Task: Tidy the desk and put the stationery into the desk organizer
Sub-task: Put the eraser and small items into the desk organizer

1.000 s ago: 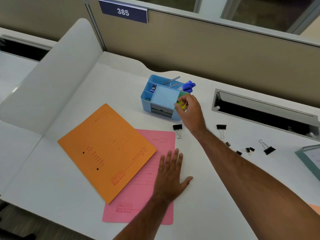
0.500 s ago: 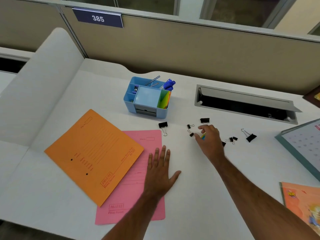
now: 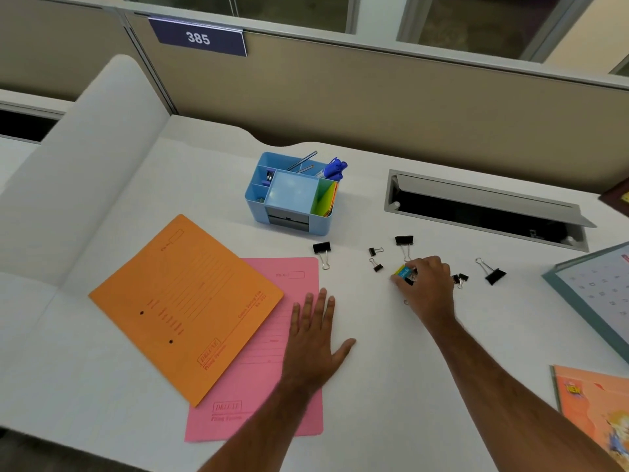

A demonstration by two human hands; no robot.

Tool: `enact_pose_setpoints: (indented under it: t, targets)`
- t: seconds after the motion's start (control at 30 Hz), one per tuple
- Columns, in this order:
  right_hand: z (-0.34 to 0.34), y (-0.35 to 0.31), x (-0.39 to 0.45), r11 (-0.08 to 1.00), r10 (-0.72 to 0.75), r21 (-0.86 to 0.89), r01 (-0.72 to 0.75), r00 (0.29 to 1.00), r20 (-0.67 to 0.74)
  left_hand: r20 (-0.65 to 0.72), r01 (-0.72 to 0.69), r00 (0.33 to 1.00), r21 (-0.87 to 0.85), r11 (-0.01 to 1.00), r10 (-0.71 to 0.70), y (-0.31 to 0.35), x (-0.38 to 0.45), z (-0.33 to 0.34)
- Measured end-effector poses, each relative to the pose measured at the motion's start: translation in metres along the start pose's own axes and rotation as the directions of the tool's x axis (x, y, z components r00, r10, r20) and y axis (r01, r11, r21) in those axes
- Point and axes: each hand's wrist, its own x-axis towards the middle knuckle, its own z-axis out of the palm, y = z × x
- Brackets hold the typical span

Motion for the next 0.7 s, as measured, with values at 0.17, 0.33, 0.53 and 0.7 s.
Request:
enact_pose_setpoints:
  t: [0.17, 0.33, 0.53, 0.7]
  targets:
    - [-0.004, -0.029, 0.005, 0.980, -0.098, 0.161, 0.113, 0.990, -0.098, -0.004, 0.005, 1.000, -0.002, 1.000, -0.005, 0.000, 0.000, -0.002]
    - [-0.011, -0.105, 0.019, 0.918, -0.254, 0.277, 0.285, 0.957, -0.141, 0.019, 0.021, 1.000, -0.005, 1.000, -0.021, 0.002, -0.001, -0.004]
    - [-0.008, -0.209, 0.039, 0.824, -0.469, 0.312, 0.472, 0.878, -0.089, 0.008, 0.025, 1.000, -0.014, 1.000, -0.025, 0.002, 0.000, -0.003]
    - [0.001, -0.273, 0.060, 0.813, -0.497, 0.364, 0.455, 0.867, 0.027, 0.000, 0.028, 1.000, -0.026, 0.999, -0.028, 0.001, 0.000, 0.002]
